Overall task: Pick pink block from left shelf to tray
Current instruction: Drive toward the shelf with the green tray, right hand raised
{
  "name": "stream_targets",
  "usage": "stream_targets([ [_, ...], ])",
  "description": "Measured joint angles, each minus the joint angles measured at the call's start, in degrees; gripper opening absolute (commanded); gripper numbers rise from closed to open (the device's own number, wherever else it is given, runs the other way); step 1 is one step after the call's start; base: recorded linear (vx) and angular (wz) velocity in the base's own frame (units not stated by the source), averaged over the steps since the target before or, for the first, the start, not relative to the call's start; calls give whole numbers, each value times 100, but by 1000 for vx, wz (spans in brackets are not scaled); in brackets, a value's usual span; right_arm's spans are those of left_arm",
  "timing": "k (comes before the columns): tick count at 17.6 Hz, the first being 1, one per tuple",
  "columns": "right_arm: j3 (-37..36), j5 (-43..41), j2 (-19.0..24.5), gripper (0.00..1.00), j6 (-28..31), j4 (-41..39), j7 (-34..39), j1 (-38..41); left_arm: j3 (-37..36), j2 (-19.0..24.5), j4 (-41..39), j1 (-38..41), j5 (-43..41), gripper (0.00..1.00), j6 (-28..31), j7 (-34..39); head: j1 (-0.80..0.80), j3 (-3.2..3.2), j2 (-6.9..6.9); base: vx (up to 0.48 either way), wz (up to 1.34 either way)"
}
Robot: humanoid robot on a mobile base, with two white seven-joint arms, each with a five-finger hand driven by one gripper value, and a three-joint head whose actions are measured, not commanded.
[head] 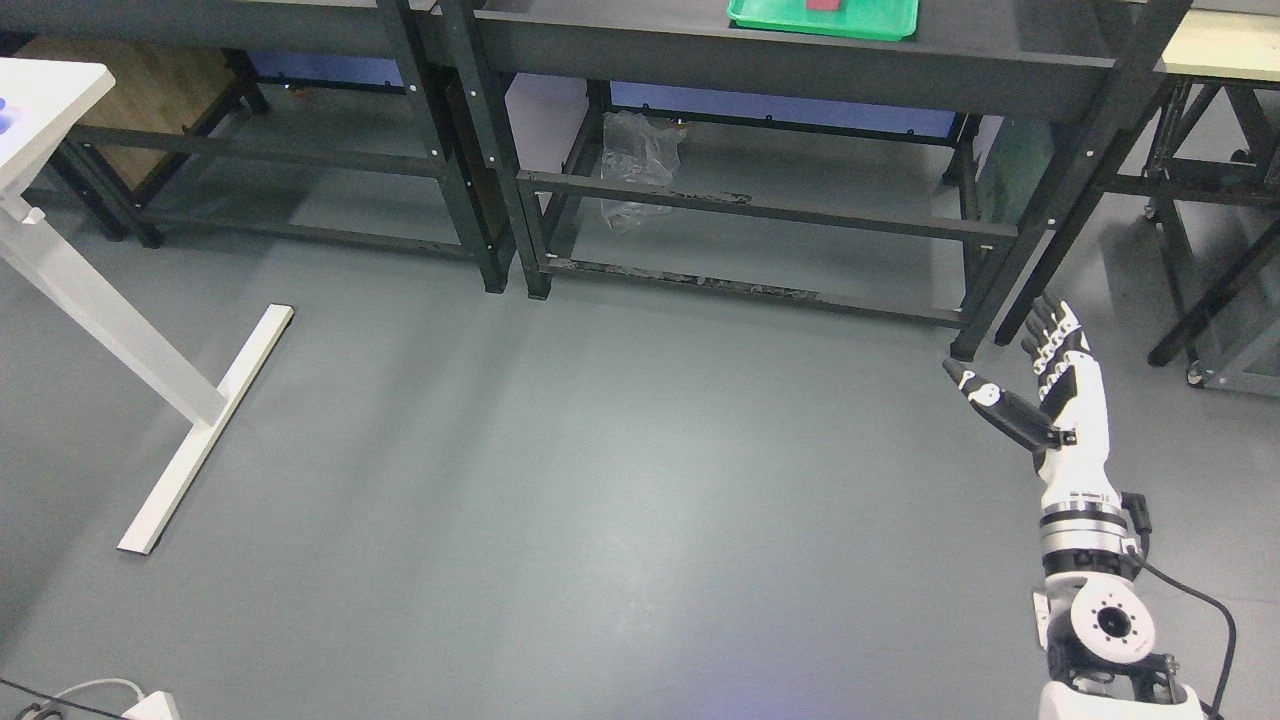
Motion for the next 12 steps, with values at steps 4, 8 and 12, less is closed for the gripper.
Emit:
stream_targets([
  [4, -2, 2, 0, 100, 1, 0, 0, 0, 0, 0, 0, 0, 0, 100, 0, 0, 0, 0, 0, 0, 0],
  [8, -4, 2, 0, 100, 11, -1, 0, 0, 0, 0, 0, 0, 0, 100, 0, 0, 0, 0, 0, 0, 0],
  [12, -31, 0, 0, 99, 34, -1, 15, 0, 0, 0, 0, 0, 0, 100, 0, 0, 0, 0, 0, 13, -3],
])
